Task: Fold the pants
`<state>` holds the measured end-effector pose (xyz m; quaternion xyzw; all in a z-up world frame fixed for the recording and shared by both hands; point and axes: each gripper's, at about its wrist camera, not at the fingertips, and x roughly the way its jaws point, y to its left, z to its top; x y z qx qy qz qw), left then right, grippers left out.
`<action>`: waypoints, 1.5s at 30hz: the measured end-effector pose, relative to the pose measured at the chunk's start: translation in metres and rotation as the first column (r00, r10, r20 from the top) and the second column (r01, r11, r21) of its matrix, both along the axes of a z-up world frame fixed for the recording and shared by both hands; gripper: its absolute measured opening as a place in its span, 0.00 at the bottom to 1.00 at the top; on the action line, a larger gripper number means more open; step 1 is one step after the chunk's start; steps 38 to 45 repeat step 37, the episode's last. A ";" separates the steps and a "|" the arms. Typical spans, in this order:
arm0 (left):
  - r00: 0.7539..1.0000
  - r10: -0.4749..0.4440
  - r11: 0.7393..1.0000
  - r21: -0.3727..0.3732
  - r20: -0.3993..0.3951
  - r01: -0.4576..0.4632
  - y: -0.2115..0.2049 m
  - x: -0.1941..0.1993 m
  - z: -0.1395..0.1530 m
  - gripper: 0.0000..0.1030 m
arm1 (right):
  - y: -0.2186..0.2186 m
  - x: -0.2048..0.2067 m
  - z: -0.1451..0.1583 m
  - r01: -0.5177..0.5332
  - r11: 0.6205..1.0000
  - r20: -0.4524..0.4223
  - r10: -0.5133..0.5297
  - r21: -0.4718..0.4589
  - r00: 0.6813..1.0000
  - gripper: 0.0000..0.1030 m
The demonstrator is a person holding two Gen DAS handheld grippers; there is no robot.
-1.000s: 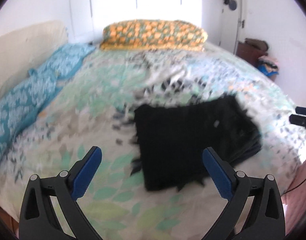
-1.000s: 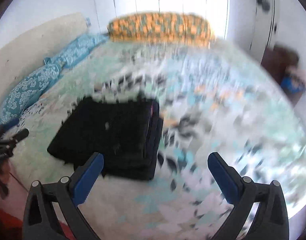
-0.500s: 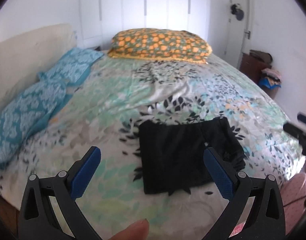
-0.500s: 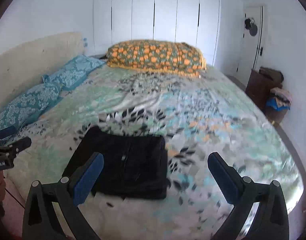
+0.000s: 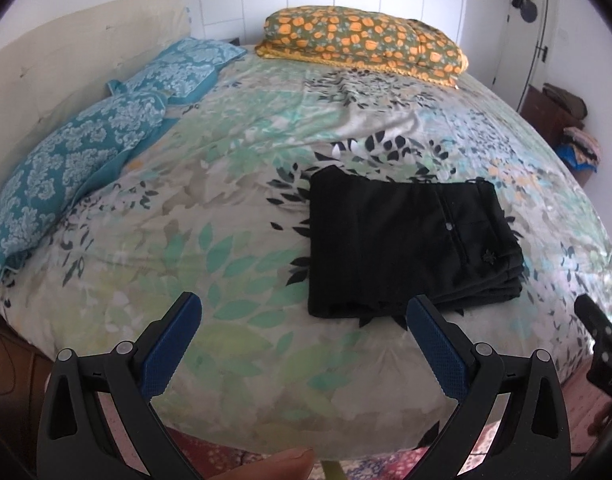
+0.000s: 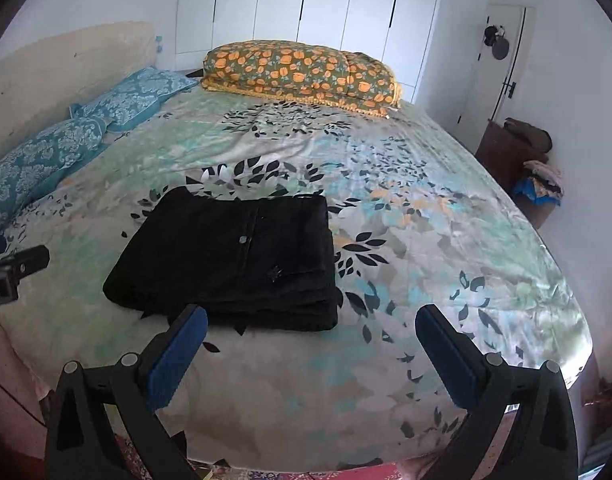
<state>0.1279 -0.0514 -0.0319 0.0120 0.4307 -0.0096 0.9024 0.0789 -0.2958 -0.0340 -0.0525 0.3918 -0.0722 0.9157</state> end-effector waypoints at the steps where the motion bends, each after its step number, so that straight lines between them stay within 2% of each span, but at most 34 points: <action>1: 1.000 -0.007 1.000 0.004 -0.005 0.007 -0.002 -0.001 0.000 1.00 | 0.001 0.000 0.001 -0.004 1.000 -0.001 0.004 0.003 1.000 1.00; 8: 0.998 -0.056 0.998 0.017 -0.013 0.056 -0.014 -0.008 -0.003 0.99 | 0.010 -0.003 -0.003 -0.033 0.999 -0.023 0.033 -0.003 0.999 1.00; 16: 0.994 -0.100 0.995 -0.018 -0.040 0.099 -0.022 -0.011 -0.007 0.99 | 0.011 -0.005 -0.004 -0.040 0.999 -0.036 0.040 -0.015 0.999 1.00; 28: 0.992 -0.115 0.993 -0.020 -0.060 0.114 -0.027 -0.011 -0.012 0.99 | 0.011 -0.006 -0.010 -0.040 0.999 -0.060 0.040 -0.005 0.997 1.00; 45: 0.990 -0.132 0.991 -0.022 -0.043 0.131 -0.030 -0.015 -0.010 0.99 | 0.012 -0.006 -0.012 -0.039 0.999 -0.067 0.039 -0.001 0.997 1.00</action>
